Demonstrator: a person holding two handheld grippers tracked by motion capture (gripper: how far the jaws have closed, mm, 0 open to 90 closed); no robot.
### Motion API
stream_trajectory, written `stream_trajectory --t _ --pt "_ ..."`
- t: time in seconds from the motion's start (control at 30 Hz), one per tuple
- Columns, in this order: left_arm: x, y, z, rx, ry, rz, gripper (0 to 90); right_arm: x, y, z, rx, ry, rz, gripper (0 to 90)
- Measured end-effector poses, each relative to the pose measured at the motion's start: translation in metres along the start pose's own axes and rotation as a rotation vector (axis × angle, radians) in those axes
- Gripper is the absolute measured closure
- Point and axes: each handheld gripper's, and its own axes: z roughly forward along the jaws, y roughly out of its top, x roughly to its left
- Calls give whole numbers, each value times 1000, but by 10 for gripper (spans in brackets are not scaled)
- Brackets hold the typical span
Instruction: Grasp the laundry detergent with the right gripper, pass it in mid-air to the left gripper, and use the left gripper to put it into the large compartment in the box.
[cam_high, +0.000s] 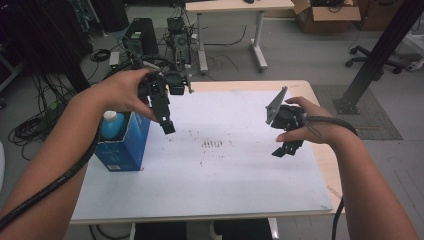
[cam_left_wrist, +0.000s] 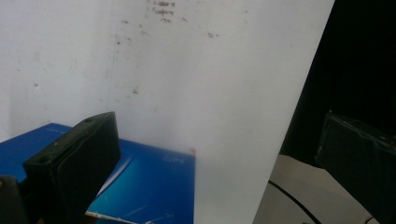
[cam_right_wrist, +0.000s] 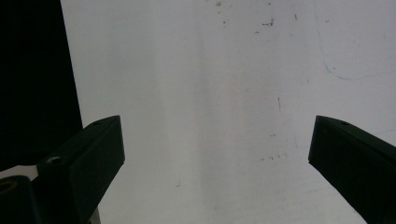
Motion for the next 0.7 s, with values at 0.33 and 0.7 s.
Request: stream_trajectory --t 0.33,0.7 --pt "-3 8 3 2 -11 26 2 -2 1 -5 -2 -11 4 33" --pt "-4 7 2 2 -10 26 1 -2 3 -7 -1 -17 -5 34"
